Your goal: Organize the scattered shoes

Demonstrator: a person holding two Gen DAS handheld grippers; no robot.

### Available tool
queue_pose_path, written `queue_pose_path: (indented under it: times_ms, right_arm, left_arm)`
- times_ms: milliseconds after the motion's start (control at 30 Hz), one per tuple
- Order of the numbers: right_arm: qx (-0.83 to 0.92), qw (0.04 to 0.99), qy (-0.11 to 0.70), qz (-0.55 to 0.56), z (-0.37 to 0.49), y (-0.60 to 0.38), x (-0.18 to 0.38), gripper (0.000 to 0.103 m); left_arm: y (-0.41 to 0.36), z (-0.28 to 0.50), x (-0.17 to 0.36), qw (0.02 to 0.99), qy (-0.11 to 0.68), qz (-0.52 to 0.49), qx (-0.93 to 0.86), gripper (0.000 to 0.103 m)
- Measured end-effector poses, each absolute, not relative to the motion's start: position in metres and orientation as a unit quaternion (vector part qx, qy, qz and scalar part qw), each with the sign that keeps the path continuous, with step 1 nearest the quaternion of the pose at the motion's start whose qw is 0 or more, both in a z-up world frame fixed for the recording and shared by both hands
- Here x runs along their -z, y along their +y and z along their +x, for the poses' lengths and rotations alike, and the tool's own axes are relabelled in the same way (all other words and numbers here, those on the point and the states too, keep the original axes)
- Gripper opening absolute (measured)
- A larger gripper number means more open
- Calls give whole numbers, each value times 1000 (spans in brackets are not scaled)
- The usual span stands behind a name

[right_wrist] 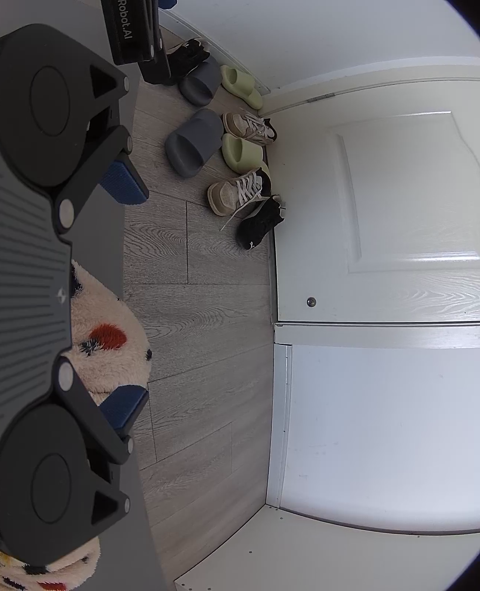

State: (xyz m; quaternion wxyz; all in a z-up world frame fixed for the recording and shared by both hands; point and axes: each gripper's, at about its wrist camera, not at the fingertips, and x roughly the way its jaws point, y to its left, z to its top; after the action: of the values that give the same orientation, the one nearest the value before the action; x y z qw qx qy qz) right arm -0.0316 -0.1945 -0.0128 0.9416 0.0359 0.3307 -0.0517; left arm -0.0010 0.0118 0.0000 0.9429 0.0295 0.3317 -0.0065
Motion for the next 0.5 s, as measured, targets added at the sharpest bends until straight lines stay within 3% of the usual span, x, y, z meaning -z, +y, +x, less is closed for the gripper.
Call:
queue_pose_path:
  times_ms: [500]
  right_arm:
    - [47,943,329,13,-22,-185,12,103]
  left_arm:
    - [29,-13,-3,949,316,-4,2,102]
